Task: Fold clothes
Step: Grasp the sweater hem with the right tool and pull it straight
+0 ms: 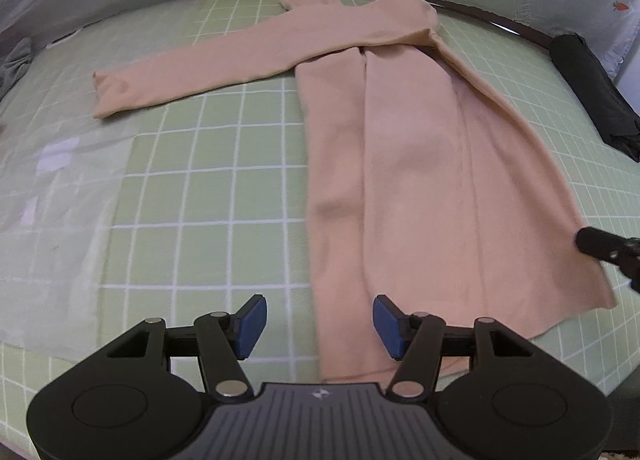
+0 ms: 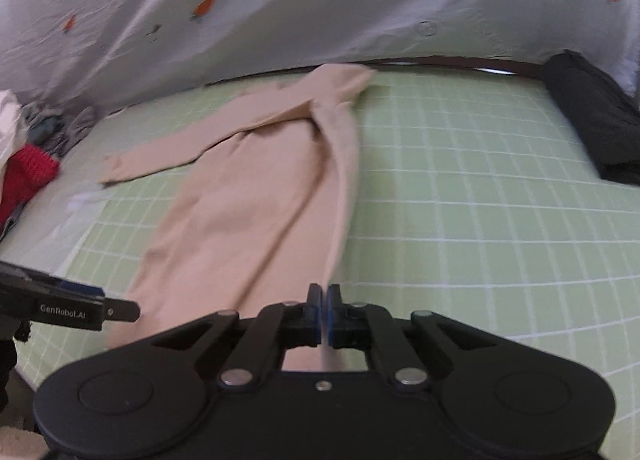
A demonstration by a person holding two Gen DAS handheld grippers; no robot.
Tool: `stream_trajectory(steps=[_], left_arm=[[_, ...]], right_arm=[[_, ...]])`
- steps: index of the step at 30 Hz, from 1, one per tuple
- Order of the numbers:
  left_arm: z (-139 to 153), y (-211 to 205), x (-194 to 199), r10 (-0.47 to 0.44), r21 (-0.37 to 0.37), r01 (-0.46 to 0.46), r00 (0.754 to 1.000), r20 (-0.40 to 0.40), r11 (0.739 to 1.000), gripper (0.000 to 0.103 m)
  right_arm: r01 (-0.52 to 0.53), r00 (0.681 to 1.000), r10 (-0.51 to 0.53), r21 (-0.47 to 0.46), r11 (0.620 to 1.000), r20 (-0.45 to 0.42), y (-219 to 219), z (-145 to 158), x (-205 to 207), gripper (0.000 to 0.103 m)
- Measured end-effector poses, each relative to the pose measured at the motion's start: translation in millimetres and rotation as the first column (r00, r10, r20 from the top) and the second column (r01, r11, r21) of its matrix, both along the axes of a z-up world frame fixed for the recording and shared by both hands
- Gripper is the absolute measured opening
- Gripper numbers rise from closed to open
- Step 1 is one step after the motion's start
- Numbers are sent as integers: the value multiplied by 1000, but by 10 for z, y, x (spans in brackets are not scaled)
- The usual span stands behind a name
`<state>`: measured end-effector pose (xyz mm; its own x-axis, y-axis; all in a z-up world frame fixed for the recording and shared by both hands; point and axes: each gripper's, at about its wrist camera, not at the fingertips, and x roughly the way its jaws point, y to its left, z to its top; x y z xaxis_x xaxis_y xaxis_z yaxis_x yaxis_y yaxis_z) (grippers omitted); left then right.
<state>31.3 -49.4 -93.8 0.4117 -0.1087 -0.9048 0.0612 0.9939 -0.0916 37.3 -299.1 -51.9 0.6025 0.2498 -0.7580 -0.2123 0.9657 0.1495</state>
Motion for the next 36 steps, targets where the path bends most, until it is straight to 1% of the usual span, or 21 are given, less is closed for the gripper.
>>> stream_trajectory(steps=[4,7,13,18,19,23,27,28,30,31,32,33,35,36], left_arm=[[9,164,-132,11,14,-11,1000,-2,1000,60],[0,300,-255,20,35,-19,1000,-9,999,60],[-51,605,-464,82,54,-80,996,-39,995,60],[-88,723,-518,123,44,-121,991,-58,992,60],[-93,724,-515,124,40,-122,991,-59,992,60],[-103,648,-467,102,31,-100,993,-59,994,60],[-113,547,-433,69,38,-67,996,-58,997,60],[-117,527,-422,67,40,-64,996,-60,997,60],[-120,510,-387,74,40,-71,995,-61,997,60],[-115,514,-367,80,39,-78,995,-61,996,60],[-106,522,-339,89,37,-87,994,-57,996,61],[-95,533,-304,102,32,-101,993,-53,994,61],[-76,584,-219,139,18,-138,989,-44,990,61],[-65,618,-173,161,10,-160,986,-39,987,61]], right_arm=[[-43,999,44,26,999,-33,220,-61,6,3],[-53,997,56,50,997,-58,353,-109,-1,3],[-56,984,75,119,991,-163,585,-349,0,3],[-19,981,46,140,990,-189,589,-403,-59,5],[-7,984,33,147,989,-176,560,-377,-76,5],[54,996,-42,157,986,-81,369,-188,-135,8],[127,989,-118,105,986,-84,242,-210,-82,9],[129,987,-121,82,988,-102,237,-258,-60,9],[105,983,-98,35,994,-157,270,-398,-16,8],[79,984,-73,26,997,-161,301,-416,-11,11],[48,987,-45,19,999,-151,337,-402,-10,16],[18,990,-16,12,1000,-142,373,-389,-10,19],[-8,994,11,26,1000,-111,368,-315,38,19],[-17,995,20,36,999,-93,356,-271,69,22]])
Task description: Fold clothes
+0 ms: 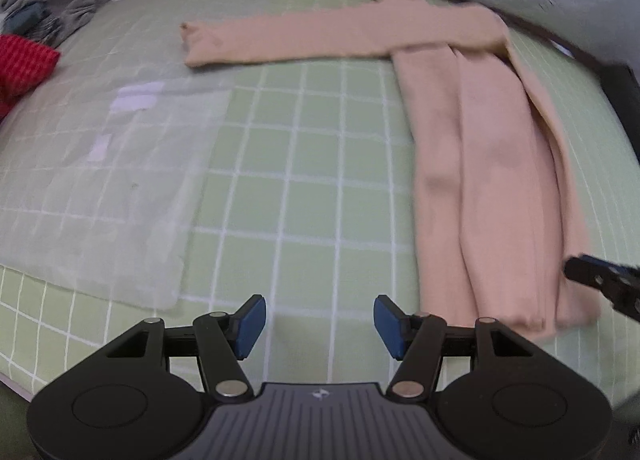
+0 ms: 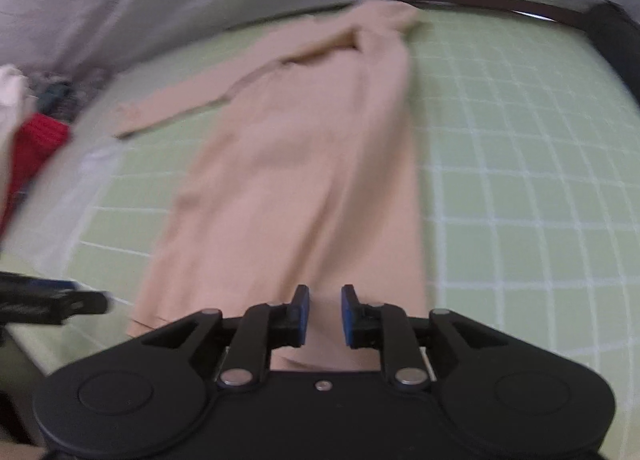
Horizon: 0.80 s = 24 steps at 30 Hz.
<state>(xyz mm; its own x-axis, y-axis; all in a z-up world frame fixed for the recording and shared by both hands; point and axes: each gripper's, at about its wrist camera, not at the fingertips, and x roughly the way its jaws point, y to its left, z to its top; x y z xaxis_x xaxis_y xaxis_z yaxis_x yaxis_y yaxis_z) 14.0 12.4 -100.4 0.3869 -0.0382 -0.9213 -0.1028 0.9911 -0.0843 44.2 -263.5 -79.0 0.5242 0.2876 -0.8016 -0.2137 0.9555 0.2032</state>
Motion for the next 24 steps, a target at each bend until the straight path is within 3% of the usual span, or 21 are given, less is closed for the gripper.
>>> stream_trajectory(steps=[3,12,17,24], left_arm=[[32,146,158,78,-23,-77,997,20,997,61],[127,593,801,218,14,-220,972,92,975,61],[107,803,1372,245,16,-249,961,129,968,61],[-72,1056,2040,277,12,-280,953,120,960,61]], right_arm=[[-13,998,11,25,1000,54,-61,131,105,30],[128,979,-131,30,991,155,-433,329,974,40],[135,970,-135,13,991,204,-339,376,1619,46],[105,978,-105,5,994,180,-53,240,2571,58]])
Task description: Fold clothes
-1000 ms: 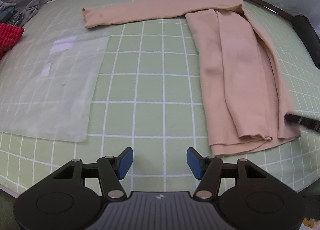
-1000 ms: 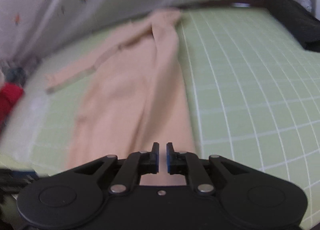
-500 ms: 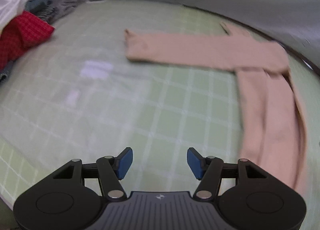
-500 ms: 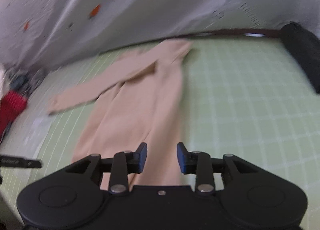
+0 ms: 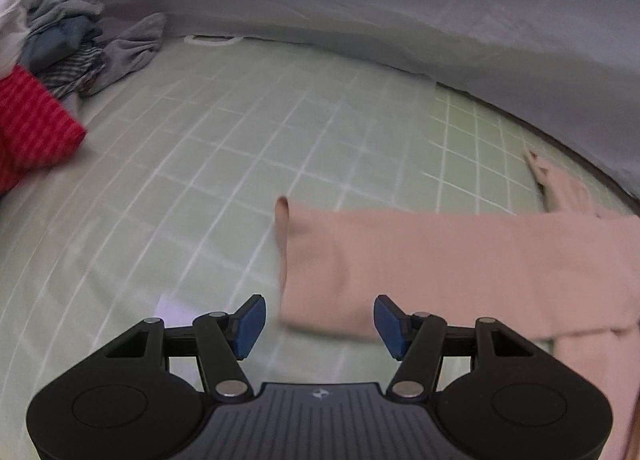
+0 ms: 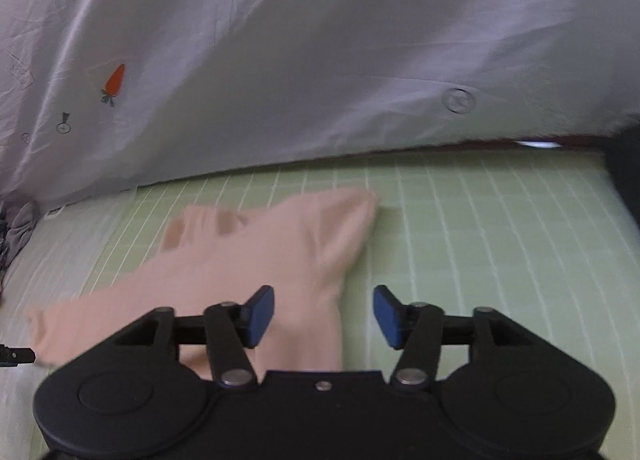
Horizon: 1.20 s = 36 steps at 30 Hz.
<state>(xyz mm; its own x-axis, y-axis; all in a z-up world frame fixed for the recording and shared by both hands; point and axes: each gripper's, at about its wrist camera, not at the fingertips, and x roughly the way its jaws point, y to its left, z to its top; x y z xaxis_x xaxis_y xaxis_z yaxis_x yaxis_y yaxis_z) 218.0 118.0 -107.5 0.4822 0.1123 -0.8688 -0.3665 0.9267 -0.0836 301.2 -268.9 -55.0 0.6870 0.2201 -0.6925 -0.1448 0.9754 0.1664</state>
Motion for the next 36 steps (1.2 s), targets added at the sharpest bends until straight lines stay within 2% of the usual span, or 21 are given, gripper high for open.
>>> stream_trajectory(steps=[2,4,5,6,7,8,9,10,11,13,18,20,22,25,28,30,32,34,35,36], left_arm=[[-77,40,92,14,1,-14,1000,-13,1000,59],[-98,58,107,14,3,-14,1000,8,1000,58],[-105,63,107,10,-2,-10,1000,16,1000,55],[-108,64,104,11,2,-11,1000,27,1000,51],[-108,63,95,16,12,-16,999,37,1000,38],[-108,74,94,25,7,-25,999,42,1000,19],[-109,86,93,34,3,-34,998,47,999,13],[-109,115,76,53,-33,-51,997,59,998,7],[-108,144,60,73,-70,-68,995,71,995,6],[-83,157,26,92,-83,-85,992,87,993,5],[361,198,-206,128,-135,-101,968,214,986,5],[550,222,-322,145,-114,-119,955,260,986,5],[611,289,-411,168,-118,-140,946,276,983,5],[462,368,-455,201,-124,-175,948,246,977,5],[238,355,-448,213,-117,-193,958,190,974,5],[168,370,-478,227,-133,-206,958,176,969,5],[143,361,-500,231,-137,-209,957,173,968,5],[136,364,-504,224,-128,-204,959,175,971,5],[126,369,-505,221,-126,-201,960,173,971,5],[122,373,-503,223,-128,-202,960,172,971,5]], right_arm=[[-22,1000,22,-26,999,-15,111,-89,200,57],[-54,998,53,-46,997,-21,206,-167,343,56],[-78,997,77,-50,996,-24,252,-206,407,53],[-99,995,97,-56,993,-30,297,-241,462,44],[-118,993,116,-64,991,-37,339,-276,506,38],[-134,990,131,-64,989,-45,360,-304,550,21],[-140,989,137,-62,988,-55,371,-328,582,6],[-136,990,133,-53,989,-55,369,-339,589,5],[-128,991,126,-41,991,-49,357,-341,585,2],[-110,994,110,-13,994,-25,310,-304,559,2],[-69,996,61,135,988,61,104,43,457,1],[-72,994,57,157,985,94,104,161,446,1],[-84,992,68,160,983,108,163,193,460,1],[-100,992,89,132,986,84,353,72,556,2],[-103,995,102,41,994,18,560,-147,665,7],[-113,993,111,-59,992,-46,683,-277,705,24],[-99,994,93,-104,990,-60,710,-261,608,29],[-38,999,34,-122,992,-37,666,-185,431,51],[-3,1000,0,-129,992,-22,639,-144,336,69],[35,999,-36,-135,990,-5,610,-115,238,73]])
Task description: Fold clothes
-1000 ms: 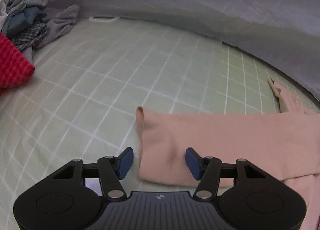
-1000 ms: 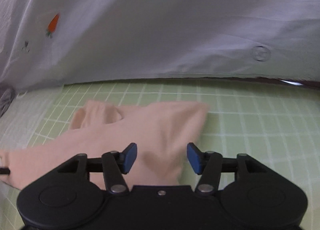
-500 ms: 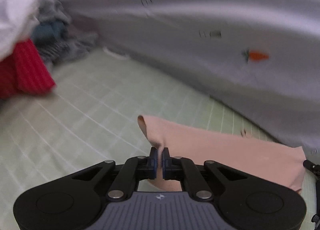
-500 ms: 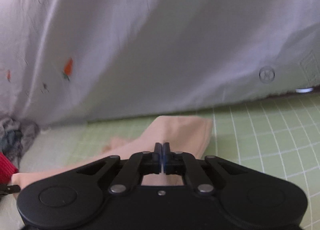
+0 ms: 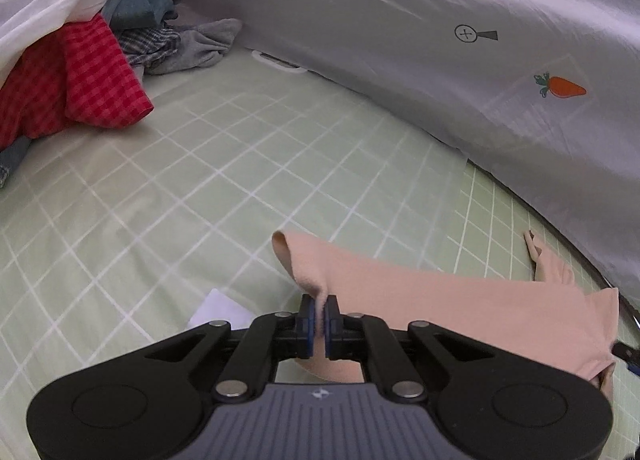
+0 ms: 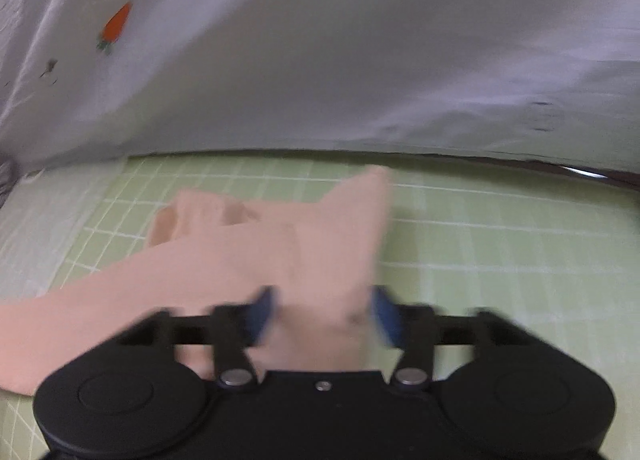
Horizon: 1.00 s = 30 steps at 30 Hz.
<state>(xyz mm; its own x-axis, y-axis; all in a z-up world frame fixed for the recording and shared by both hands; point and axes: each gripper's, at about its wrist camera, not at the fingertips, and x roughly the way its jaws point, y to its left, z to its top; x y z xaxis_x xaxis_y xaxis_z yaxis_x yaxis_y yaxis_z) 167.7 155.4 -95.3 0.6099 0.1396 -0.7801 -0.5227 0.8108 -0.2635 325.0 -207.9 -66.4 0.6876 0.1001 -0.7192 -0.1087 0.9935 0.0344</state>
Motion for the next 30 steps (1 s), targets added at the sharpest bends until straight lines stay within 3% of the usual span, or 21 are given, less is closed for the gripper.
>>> stream_trajectory(steps=[5,9,13,18,21,25,28,30], left_arm=[[0,-2,8,2,-15,-1,1000,5,1000,5],[86,-79,12,-32,9,32,999,24,999,5],[192,-171,31,-59,-3,59,997,58,998,5],[368,-604,119,-200,-31,206,971,132,978,5],[425,-1065,176,-326,-77,344,928,181,936,5],[404,-1782,185,-480,-188,523,846,234,831,5],[278,-2311,164,-621,-186,637,771,142,748,14],[184,-2492,149,-660,-176,656,750,46,734,30]], right_arm=[[113,992,-115,-24,993,-60,-157,-144,-344,73],[115,988,-120,-61,992,-92,-183,-297,-434,73],[114,988,-120,-68,991,-96,-201,-252,-461,73],[142,985,-143,-15,990,-94,-370,-114,-649,74],[123,989,-122,18,992,-78,-518,-19,-876,74],[148,985,-145,35,988,-92,-764,15,-1208,74],[175,979,-167,62,983,-120,-948,-14,-1410,74],[183,977,-172,85,979,-129,-1056,-23,-1494,74]])
